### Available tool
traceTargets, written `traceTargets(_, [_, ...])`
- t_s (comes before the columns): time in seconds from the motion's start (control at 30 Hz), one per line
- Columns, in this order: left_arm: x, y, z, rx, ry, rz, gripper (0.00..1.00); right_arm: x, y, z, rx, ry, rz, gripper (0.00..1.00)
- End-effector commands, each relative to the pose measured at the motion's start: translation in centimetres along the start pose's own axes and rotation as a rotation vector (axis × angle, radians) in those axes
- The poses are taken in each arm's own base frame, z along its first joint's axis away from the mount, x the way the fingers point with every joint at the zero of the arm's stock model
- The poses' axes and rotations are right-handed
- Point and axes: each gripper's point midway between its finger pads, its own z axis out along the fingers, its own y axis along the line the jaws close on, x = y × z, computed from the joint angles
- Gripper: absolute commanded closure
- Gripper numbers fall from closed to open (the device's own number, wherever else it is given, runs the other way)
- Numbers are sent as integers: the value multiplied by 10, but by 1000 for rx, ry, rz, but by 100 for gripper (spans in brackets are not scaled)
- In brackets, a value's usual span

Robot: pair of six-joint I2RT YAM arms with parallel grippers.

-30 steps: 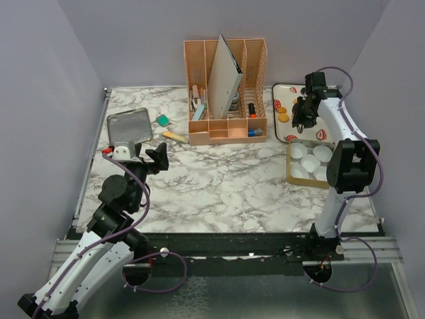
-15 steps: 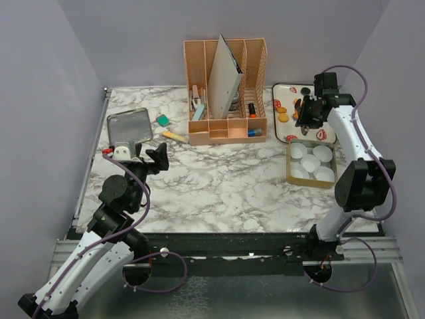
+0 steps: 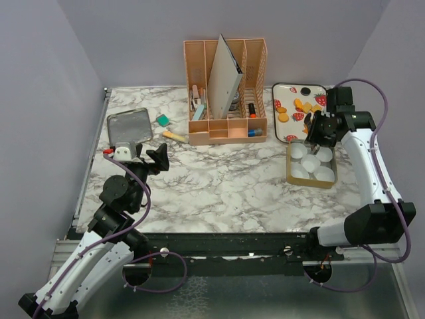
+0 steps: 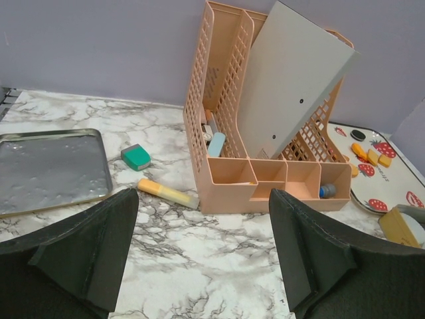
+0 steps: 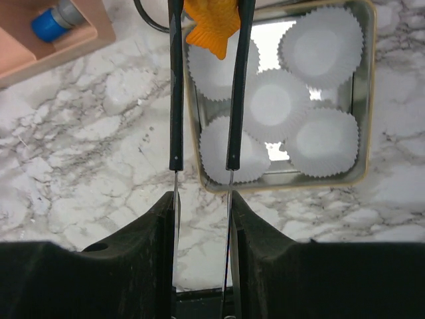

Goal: Pack the cookies

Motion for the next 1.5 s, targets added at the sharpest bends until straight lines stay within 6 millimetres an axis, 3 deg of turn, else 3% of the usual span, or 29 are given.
traceTargets(0.0, [0, -4, 0, 24, -6, 0, 14, 33, -23, -11, 99, 82, 20, 100])
traceTargets(0.5, [1, -6, 0, 31, -3, -5, 14, 97, -65, -19, 290, 204, 94, 100])
traceTargets(0.7, [2, -6, 0, 34, 0, -3, 14, 110, -87, -17, 344, 222, 155, 100])
traceTargets(1.47, [4, -5, 1, 27, 5, 7, 14, 133, -83, 6, 268, 306, 225, 99])
